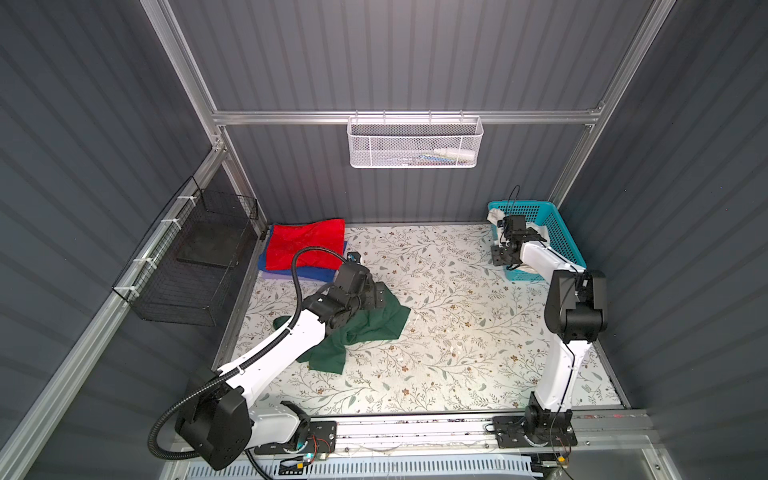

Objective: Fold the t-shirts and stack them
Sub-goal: 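Lay the green t-shirt down with the left gripper while the right pushes the basket away, then reach the right gripper to the green t-shirt and grasp its edge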

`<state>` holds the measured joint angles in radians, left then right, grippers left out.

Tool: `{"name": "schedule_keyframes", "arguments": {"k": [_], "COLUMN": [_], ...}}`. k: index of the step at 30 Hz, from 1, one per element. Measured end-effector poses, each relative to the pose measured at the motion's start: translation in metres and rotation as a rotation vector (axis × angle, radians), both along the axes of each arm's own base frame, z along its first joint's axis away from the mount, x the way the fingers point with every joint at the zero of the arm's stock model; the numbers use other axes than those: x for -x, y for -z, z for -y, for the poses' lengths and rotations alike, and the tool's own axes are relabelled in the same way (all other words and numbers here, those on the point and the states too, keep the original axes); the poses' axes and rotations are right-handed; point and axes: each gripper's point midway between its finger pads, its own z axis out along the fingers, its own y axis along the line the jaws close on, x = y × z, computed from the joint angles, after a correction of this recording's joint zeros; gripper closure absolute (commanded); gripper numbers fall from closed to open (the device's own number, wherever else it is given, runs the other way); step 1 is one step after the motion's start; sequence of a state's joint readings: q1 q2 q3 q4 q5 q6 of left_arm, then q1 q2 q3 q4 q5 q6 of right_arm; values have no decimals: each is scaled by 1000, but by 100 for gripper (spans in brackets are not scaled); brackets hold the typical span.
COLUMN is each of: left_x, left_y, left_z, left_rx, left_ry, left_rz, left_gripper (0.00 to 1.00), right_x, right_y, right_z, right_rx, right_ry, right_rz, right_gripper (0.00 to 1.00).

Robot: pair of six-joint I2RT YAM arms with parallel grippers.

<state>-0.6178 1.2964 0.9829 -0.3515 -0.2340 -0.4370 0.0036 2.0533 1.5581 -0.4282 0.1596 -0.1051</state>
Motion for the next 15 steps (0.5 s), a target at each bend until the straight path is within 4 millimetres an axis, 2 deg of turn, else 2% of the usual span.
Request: {"name": "schedule_keyframes", "arguments": {"k": [2,5,9,13,15], "left_x": [0,0,2,5,10], "left_y": [0,2,4,7,9], "left_z": [0,0,-2,-6,-10], "left_rx": [2,1,-4,-8,-7], "left_ry": [-3,-5,-10,-24,-35], "left_rz": [-2,-8,-21,-33,-36], "left_gripper": [0,0,0,0,0], "right_x": [6,18,29,43,52], "right_y": [-2,-15,-53,-91,-101], "right_z": [-5,-17,-36,-74,-96], "right_rx": [-32,-82,-117,-143,-158], "right_ry": [-9,-19,-41,-99,-130], "right_rz": [-4,10,79,155,174], "right_gripper": [11,1,1,1,1]}}
